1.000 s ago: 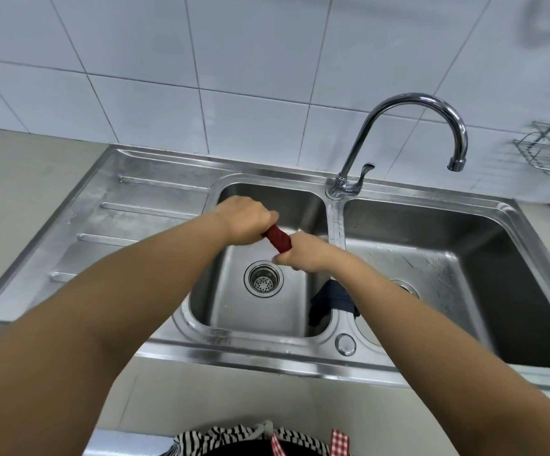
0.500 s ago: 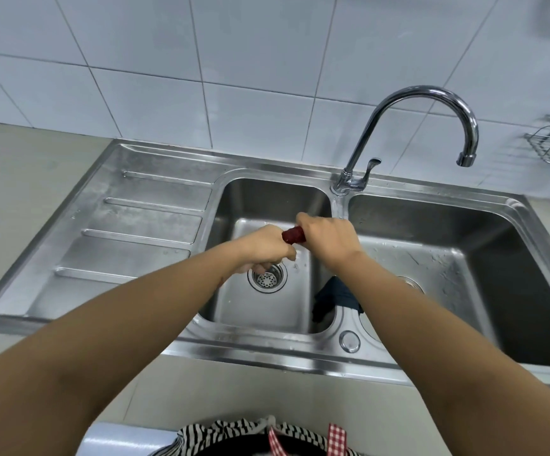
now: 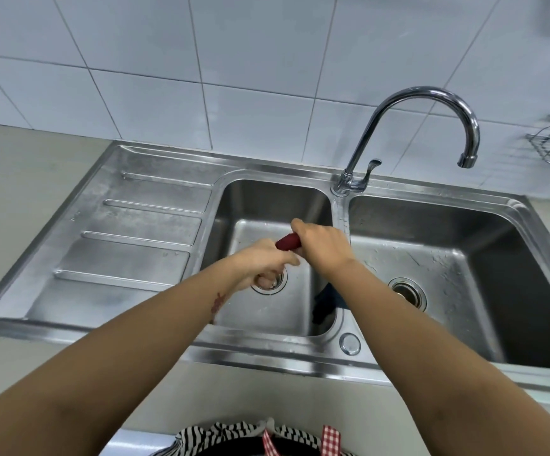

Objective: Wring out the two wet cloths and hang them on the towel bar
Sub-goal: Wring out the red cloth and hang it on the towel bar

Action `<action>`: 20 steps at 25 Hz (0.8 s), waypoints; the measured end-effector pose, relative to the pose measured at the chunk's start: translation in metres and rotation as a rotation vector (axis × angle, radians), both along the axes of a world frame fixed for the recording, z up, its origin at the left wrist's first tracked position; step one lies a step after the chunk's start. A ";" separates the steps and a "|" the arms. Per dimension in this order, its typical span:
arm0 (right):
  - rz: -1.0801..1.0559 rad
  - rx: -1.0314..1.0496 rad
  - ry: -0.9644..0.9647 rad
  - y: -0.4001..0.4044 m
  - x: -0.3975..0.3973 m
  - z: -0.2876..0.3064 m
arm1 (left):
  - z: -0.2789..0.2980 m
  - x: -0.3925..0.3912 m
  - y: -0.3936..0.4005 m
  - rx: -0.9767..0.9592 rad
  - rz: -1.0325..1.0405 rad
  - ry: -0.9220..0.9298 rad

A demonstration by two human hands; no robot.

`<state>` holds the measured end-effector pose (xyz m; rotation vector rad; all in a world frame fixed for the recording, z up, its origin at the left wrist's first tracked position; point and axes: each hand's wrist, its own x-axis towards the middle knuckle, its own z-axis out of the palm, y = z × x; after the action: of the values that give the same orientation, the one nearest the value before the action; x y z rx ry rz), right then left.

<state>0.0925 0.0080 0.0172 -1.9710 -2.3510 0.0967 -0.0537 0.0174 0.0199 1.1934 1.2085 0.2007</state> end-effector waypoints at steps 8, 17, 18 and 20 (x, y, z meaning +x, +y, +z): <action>-0.266 -0.918 0.882 -0.006 -0.009 0.005 | -0.004 -0.025 0.033 1.058 -0.533 0.845; -0.345 -1.127 1.901 -0.016 -0.003 0.019 | 0.026 -0.029 0.054 1.432 -0.633 0.495; -0.330 -1.132 1.935 -0.017 -0.007 0.021 | 0.031 -0.028 0.055 1.422 -0.638 0.499; -0.325 -1.150 1.893 -0.019 -0.016 0.028 | 0.040 -0.030 0.059 1.423 -0.652 0.543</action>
<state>0.0766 -0.0109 0.0453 -0.9870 -0.5507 2.2528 -0.0834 0.0767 0.0599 2.9623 0.9703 0.2498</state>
